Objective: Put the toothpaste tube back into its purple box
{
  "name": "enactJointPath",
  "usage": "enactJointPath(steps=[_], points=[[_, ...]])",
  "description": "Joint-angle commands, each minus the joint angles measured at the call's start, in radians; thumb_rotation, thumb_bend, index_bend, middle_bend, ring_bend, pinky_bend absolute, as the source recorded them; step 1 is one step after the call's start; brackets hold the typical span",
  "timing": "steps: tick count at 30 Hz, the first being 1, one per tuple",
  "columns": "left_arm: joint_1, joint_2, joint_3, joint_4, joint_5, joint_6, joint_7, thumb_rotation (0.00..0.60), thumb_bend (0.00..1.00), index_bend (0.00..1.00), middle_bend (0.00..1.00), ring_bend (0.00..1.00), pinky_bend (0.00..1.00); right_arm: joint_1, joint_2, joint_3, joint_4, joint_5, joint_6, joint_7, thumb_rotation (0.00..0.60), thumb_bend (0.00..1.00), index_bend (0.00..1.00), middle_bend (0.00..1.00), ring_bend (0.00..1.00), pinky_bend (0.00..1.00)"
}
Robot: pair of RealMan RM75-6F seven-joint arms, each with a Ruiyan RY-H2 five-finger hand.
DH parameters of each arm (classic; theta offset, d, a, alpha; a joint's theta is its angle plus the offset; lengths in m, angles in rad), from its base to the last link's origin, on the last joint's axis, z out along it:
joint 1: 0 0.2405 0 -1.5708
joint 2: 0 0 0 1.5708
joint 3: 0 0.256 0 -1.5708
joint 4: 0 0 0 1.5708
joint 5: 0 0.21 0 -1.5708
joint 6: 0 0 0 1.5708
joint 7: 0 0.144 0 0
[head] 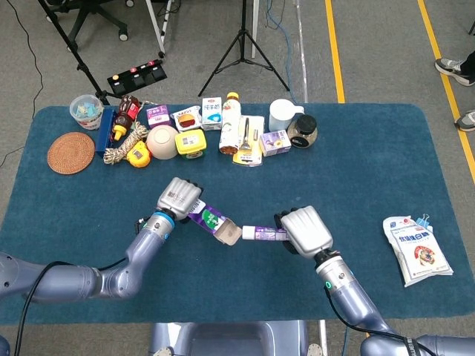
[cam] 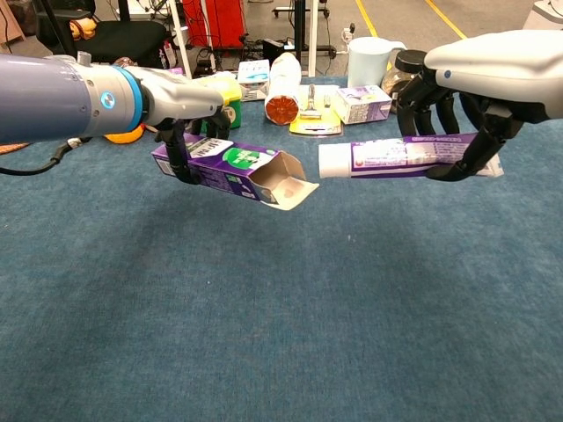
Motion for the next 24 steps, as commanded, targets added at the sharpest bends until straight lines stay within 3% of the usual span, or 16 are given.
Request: enactJointPath(steps=[1, 24], points=[[-0.008, -0.017, -0.006, 0.012, -0.012, -0.004, -0.013, 0.600, 0.29, 0.54, 0.46, 0.37, 0.58, 0.013, 0.001, -0.003, -0.005, 0.019, 0.012, -0.011, 0.600, 0.71, 0.59, 0.62, 0.55, 0.60], [-0.055, -0.070, -0.022, 0.024, -0.070, 0.018, -0.048, 0.600, 0.29, 0.54, 0.47, 0.37, 0.58, 0.077, -0.005, -0.046, -0.018, 0.084, 0.081, -0.042, 0.600, 0.71, 0.59, 0.62, 0.55, 0.60]])
